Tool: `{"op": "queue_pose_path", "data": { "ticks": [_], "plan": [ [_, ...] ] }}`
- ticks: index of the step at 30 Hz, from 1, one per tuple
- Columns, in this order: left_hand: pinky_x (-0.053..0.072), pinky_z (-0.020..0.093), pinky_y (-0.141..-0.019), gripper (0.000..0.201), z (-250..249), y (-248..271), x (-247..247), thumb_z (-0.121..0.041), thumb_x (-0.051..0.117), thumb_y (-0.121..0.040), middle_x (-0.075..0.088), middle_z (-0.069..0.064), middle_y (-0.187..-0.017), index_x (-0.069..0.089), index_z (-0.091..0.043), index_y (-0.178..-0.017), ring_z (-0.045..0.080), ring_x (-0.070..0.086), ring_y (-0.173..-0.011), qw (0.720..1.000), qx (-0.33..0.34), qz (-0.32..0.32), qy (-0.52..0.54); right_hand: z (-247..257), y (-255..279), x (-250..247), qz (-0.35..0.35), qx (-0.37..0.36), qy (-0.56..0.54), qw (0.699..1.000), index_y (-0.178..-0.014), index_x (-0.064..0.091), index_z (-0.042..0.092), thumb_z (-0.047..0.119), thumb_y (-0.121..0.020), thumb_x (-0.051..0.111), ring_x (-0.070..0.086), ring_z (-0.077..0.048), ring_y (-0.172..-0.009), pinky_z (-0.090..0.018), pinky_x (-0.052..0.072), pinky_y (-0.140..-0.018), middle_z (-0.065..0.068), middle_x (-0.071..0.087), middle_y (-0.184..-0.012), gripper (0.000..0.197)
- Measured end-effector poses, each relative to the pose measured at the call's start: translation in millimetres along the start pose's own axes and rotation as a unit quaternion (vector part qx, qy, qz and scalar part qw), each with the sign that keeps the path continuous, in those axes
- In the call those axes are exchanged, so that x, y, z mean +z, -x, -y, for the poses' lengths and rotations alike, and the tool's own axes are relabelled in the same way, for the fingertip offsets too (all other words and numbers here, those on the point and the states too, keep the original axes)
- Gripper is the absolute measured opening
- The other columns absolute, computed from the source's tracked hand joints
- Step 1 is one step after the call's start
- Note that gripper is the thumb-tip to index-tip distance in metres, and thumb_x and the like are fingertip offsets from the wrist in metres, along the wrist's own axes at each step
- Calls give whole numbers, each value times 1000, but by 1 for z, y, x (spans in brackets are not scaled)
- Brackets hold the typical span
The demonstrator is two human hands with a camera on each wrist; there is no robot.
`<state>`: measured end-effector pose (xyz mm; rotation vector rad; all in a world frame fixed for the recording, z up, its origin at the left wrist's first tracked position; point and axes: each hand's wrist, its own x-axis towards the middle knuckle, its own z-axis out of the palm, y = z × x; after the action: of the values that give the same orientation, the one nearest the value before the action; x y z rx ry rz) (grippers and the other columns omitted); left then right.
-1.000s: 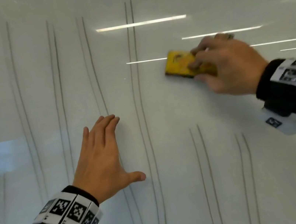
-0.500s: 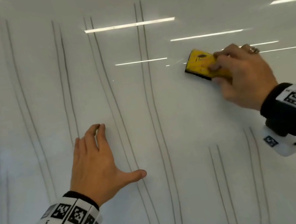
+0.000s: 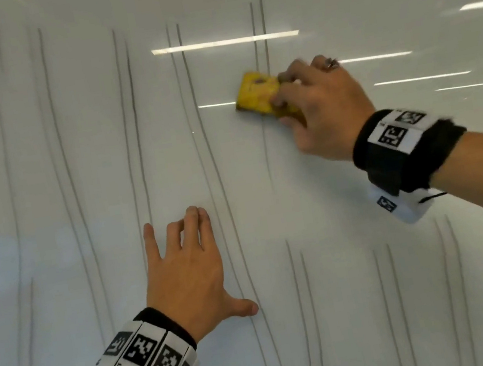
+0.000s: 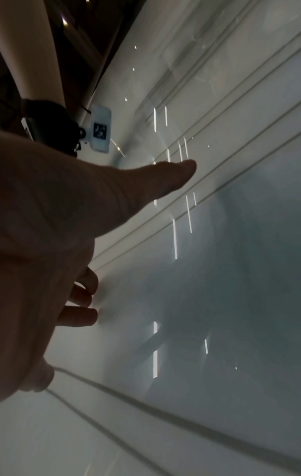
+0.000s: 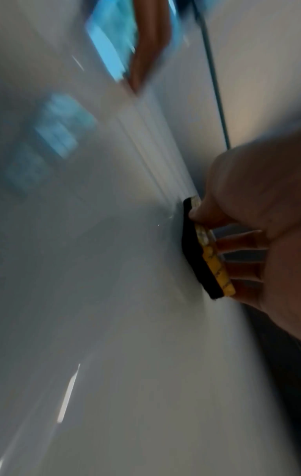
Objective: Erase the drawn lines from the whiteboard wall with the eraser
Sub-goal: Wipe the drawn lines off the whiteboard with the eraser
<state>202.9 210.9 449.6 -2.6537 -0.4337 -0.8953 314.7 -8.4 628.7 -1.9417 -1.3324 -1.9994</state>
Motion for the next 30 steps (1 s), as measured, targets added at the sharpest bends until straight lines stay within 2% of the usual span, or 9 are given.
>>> {"op": "queue_pose_path", "data": {
  "ticks": [4, 7, 11, 14, 17, 21, 23, 28, 30],
  "plan": [
    [2, 67, -119, 166, 1, 3, -8, -108, 41, -39, -1, 12, -165, -6, -3, -160, 32, 16, -147, 1000, -4, 16, 14, 41, 44, 9, 114, -186, 9, 976, -101, 70, 15, 14, -82, 67, 59, -40, -82, -45, 51, -66, -15, 66, -118, 19],
    [2, 68, -119, 165, -1, 5, -13, -108, 39, -42, -7, 11, -166, -12, -4, -159, 32, 10, -149, 1000, -2, 21, 22, 6, 3, 8, 80, -258, 51, 961, -105, 69, 15, 15, -88, 62, 61, -40, -83, -45, 51, -68, -16, 66, -122, 18],
    [-1, 67, -118, 162, -3, 3, -19, -107, 40, -47, -12, 7, -165, -14, -3, -158, 34, 6, -150, 999, 7, 25, 25, -54, -93, -9, -40, 10, 91, 995, -115, 66, 13, 24, -93, 54, 56, -49, -108, -57, 48, -91, -16, 59, -129, 27],
    [-2, 64, -120, 159, -1, 3, -23, -106, 41, -50, -8, 8, -163, -11, -3, -158, 33, 10, -148, 1000, 12, 20, 13, -57, -120, -14, -36, 164, 84, 982, -114, 64, 13, 23, -94, 57, 52, -46, -113, -56, 46, -96, -15, 56, -129, 24],
    [-1, 62, -121, 156, 1, 4, -23, -105, 41, -52, -7, 7, -164, -11, -4, -159, 31, 12, -149, 1000, 16, 20, 15, -23, -97, -2, -21, 126, 59, 990, -110, 64, 15, 27, -90, 56, 53, -47, -109, -56, 47, -91, -15, 57, -124, 24],
    [2, 59, -123, 152, 7, 4, -25, -105, 41, -54, 1, 7, -163, -6, -5, -160, 29, 15, -149, 999, 25, 7, 29, 17, -12, 19, 43, -91, 11, 995, -104, 68, 16, 22, -88, 61, 58, -43, -90, -51, 52, -73, -14, 64, -122, 18],
    [1, 58, -124, 149, 11, 5, -26, -103, 42, -57, 4, 6, -163, -4, -7, -160, 27, 18, -148, 999, 36, -1, 36, 1, -20, 7, 78, -171, 61, 980, -107, 69, 14, 19, -88, 64, 60, -45, -89, -51, 53, -73, -16, 65, -124, 20],
    [-1, 56, -124, 140, 31, 4, -19, -96, 50, -65, -1, 1, -164, -9, -13, -161, 20, 18, -150, 997, 67, -23, 39, -39, -80, -18, -11, 78, 80, 994, -109, 69, 13, 24, -89, 62, 56, -49, -104, -51, 48, -89, -18, 59, -122, 23],
    [-1, 55, -125, 136, 37, 4, -15, -90, 55, -69, -3, 0, -166, -11, -15, -161, 19, 16, -151, 996, 77, -28, 40, -4, -48, -1, -24, 34, 49, 998, -105, 70, 13, 22, -86, 64, 58, -46, -94, -48, 48, -83, -17, 62, -119, 21]
  ]
}}
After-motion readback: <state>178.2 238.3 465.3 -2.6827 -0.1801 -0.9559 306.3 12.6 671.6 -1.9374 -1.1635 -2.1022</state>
